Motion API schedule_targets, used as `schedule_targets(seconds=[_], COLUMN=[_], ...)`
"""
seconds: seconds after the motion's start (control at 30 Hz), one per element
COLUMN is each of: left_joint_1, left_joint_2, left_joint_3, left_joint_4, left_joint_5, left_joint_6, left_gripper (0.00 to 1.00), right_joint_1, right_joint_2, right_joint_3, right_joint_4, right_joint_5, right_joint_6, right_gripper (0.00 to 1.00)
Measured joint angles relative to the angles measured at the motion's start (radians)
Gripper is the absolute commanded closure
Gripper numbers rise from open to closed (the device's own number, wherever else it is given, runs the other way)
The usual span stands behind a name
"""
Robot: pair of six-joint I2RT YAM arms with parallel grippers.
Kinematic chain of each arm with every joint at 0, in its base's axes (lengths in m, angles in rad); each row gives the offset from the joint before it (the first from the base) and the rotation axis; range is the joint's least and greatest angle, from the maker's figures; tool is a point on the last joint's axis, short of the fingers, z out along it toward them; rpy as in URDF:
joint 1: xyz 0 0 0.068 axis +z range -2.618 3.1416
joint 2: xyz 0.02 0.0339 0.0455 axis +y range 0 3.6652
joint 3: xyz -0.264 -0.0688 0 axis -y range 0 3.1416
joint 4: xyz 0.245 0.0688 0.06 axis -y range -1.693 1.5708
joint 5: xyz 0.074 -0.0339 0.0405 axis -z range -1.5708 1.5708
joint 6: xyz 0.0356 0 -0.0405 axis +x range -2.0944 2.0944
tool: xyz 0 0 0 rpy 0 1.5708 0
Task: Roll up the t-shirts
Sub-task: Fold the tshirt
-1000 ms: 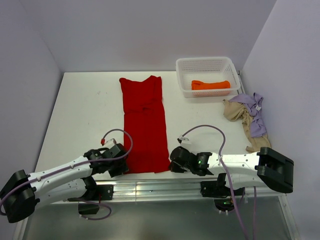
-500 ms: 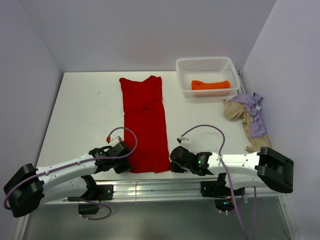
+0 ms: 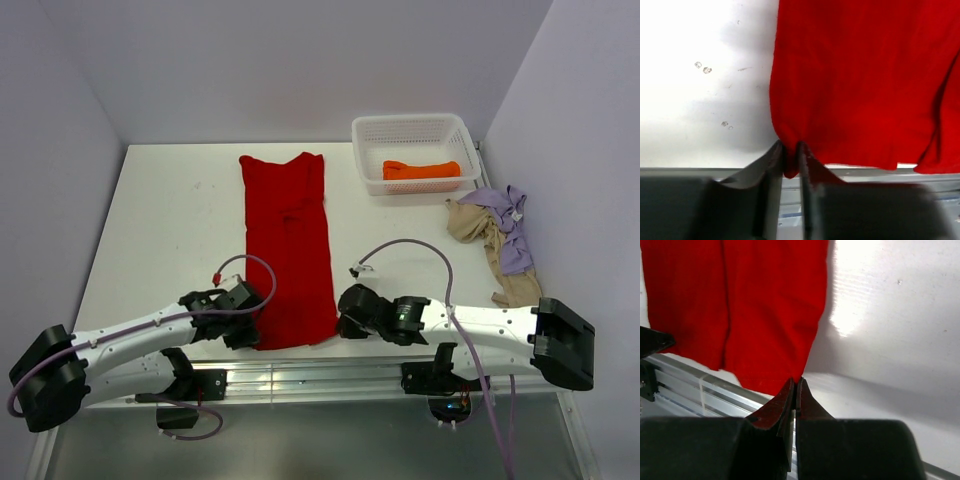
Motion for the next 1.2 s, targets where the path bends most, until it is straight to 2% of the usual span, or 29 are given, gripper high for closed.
schedule_targets(seconds=[0.07,0.27,0.5,0.63,1.1,1.2], left_joint_1=[0.0,-0.001,-0.012,-0.018,-0.02,-0.02], left_joint_2=[0.026,0.045,-0.046,-0.092,-0.066,-0.061], left_joint_3=[0.014,0.018,0.016,0.003,-0.031,-0.031], left_joint_4=[-0.012,-0.041,-0.152,-0.166,-0.091,-0.077], left_joint_5=[0.005,0.012,-0.002,-0.006,-0.018,-0.023], left_joint_6=[0.007,0.008,-0.01,-0.013,-0.027,-0.031], left_gripper=[0.65,0.62,0.52,0.56,0.65,0.77], right_joint_1=[-0.001,-0.001,-0.001,-0.001,-0.001,-0.001], right_joint_2=[0.0,0.014,0.048,0.072,0.079,0.079], right_joint_3=[0.006,0.003,-0.022,-0.023,-0.023,-0.023], right_joint_4=[-0.002,-0.005,0.031,0.051,0.077,0.084], right_joint_5=[0.0,-0.01,-0.031,-0.037,-0.054,-0.057], right_joint_6=[-0.01,-0.018,-0.017,-0.017,-0.014,-0.013], right_gripper=[1.0,1.0,1.0,1.0,1.0,1.0])
